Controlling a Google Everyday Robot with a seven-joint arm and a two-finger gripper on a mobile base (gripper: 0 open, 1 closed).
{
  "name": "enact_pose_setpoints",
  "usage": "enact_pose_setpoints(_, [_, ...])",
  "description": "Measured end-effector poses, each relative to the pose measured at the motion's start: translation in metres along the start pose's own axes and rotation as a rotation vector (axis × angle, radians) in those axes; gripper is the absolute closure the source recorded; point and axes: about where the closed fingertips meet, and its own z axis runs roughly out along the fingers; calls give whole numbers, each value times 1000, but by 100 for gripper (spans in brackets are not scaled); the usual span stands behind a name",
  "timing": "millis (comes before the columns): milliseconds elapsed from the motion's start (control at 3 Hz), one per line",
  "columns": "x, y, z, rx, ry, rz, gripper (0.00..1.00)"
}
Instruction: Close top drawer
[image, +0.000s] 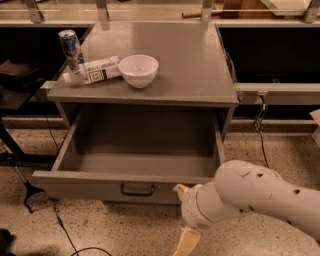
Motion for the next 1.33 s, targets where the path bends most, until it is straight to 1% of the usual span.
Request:
enact_pose_setpoints(667, [-22,-33,15,-2,-45,4,0])
enact_pose_setpoints(1000, [-31,-46,20,-3,-61,8,0])
enact_pose_setpoints(1333, [-29,-52,22,10,-55,35,16])
